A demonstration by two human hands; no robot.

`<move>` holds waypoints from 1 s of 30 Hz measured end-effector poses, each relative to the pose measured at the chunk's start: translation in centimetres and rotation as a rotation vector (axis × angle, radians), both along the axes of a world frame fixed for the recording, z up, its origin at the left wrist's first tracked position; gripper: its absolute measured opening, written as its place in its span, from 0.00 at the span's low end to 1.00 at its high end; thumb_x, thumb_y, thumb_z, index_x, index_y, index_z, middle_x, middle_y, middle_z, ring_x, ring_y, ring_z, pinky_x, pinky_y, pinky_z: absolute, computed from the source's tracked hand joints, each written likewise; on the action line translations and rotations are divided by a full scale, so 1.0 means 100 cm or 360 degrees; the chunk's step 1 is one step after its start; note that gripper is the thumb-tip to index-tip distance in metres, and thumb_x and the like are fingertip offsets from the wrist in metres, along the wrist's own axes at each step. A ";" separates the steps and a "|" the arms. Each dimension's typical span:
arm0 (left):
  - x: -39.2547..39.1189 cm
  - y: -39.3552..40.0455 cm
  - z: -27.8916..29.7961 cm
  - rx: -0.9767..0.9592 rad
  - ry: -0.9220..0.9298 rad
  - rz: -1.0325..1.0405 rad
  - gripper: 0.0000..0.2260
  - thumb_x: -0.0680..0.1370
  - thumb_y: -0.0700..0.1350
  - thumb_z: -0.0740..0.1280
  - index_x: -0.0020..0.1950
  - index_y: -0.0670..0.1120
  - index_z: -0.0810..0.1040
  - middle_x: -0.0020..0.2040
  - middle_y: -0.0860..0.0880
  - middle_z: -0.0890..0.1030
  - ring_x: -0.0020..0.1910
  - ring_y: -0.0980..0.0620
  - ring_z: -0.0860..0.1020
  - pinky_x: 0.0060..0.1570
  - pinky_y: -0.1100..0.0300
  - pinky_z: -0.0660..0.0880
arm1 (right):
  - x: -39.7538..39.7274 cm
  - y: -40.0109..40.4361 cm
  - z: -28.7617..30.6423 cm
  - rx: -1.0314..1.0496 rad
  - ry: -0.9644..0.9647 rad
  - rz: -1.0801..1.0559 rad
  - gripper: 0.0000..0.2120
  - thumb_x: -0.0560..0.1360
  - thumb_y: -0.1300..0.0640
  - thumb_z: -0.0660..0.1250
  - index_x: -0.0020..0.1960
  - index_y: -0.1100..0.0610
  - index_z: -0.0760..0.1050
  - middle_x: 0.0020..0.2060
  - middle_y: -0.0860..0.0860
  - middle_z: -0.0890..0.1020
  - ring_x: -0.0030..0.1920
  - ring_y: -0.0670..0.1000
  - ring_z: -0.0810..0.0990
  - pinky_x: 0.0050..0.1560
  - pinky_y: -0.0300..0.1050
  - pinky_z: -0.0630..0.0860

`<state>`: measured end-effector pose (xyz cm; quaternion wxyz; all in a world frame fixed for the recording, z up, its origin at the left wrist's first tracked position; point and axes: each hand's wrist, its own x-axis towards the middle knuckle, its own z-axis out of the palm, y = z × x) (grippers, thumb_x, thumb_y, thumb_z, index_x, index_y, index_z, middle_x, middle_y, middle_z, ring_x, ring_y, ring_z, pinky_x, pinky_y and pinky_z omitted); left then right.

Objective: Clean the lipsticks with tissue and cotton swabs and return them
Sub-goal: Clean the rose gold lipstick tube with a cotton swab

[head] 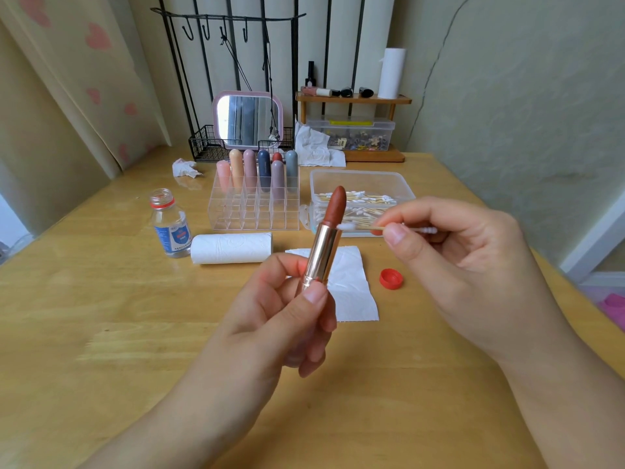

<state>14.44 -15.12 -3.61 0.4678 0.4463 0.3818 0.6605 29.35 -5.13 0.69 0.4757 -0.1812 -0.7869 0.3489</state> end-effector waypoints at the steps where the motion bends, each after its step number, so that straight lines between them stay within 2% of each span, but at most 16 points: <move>1: 0.000 0.000 0.000 0.0005 -0.0003 -0.0009 0.06 0.68 0.50 0.68 0.42 0.50 0.76 0.32 0.46 0.75 0.25 0.53 0.69 0.25 0.63 0.67 | 0.000 0.000 0.000 -0.0003 0.0004 0.0000 0.06 0.73 0.60 0.66 0.41 0.51 0.79 0.37 0.54 0.80 0.37 0.56 0.75 0.36 0.42 0.71; 8: -0.001 0.000 -0.001 0.0042 -0.0027 -0.0067 0.07 0.71 0.49 0.66 0.44 0.48 0.76 0.34 0.45 0.76 0.25 0.52 0.68 0.26 0.62 0.67 | 0.001 0.002 -0.001 -0.0006 -0.0001 -0.0004 0.05 0.73 0.58 0.67 0.41 0.50 0.79 0.37 0.55 0.80 0.38 0.57 0.75 0.37 0.44 0.72; 15: -0.002 0.002 -0.003 0.0013 -0.0045 -0.0081 0.12 0.70 0.51 0.65 0.48 0.44 0.79 0.35 0.44 0.77 0.26 0.51 0.70 0.27 0.61 0.67 | 0.000 0.003 0.001 -0.0037 -0.0034 -0.0021 0.07 0.73 0.59 0.65 0.41 0.49 0.79 0.38 0.51 0.81 0.38 0.52 0.76 0.38 0.36 0.72; 18: -0.004 0.003 -0.005 0.0011 -0.0030 -0.0097 0.12 0.70 0.53 0.68 0.48 0.46 0.81 0.36 0.46 0.78 0.26 0.50 0.71 0.28 0.60 0.66 | -0.001 0.003 0.001 -0.0060 -0.0048 -0.0019 0.07 0.72 0.59 0.65 0.40 0.49 0.78 0.38 0.49 0.81 0.36 0.48 0.75 0.37 0.32 0.71; 21: -0.004 0.004 -0.007 0.0029 -0.0014 -0.0144 0.17 0.70 0.58 0.70 0.49 0.46 0.82 0.37 0.46 0.79 0.27 0.51 0.72 0.29 0.59 0.66 | -0.001 0.003 0.000 -0.0096 -0.0055 -0.0017 0.06 0.72 0.58 0.65 0.40 0.50 0.78 0.37 0.48 0.81 0.36 0.51 0.75 0.37 0.33 0.71; 24: -0.004 0.004 -0.007 0.0030 -0.0027 -0.0179 0.17 0.71 0.58 0.69 0.50 0.46 0.82 0.37 0.47 0.79 0.28 0.52 0.73 0.30 0.59 0.67 | -0.001 0.003 0.000 -0.0109 -0.0057 -0.0021 0.06 0.72 0.58 0.65 0.40 0.49 0.78 0.38 0.47 0.82 0.37 0.52 0.76 0.37 0.33 0.71; 27: -0.004 0.004 -0.006 0.0022 -0.0042 -0.0153 0.13 0.73 0.54 0.66 0.49 0.46 0.82 0.36 0.46 0.79 0.28 0.51 0.72 0.30 0.58 0.66 | -0.001 0.004 0.000 -0.0117 -0.0057 -0.0043 0.07 0.72 0.57 0.65 0.39 0.48 0.78 0.37 0.45 0.82 0.36 0.45 0.76 0.38 0.31 0.71; 30: -0.004 0.004 -0.005 0.0002 -0.0095 -0.0119 0.14 0.72 0.52 0.63 0.47 0.46 0.83 0.35 0.45 0.78 0.27 0.50 0.71 0.29 0.58 0.66 | 0.000 0.005 0.001 -0.0145 -0.0021 -0.0014 0.06 0.72 0.58 0.64 0.40 0.49 0.78 0.34 0.39 0.82 0.36 0.38 0.77 0.38 0.26 0.70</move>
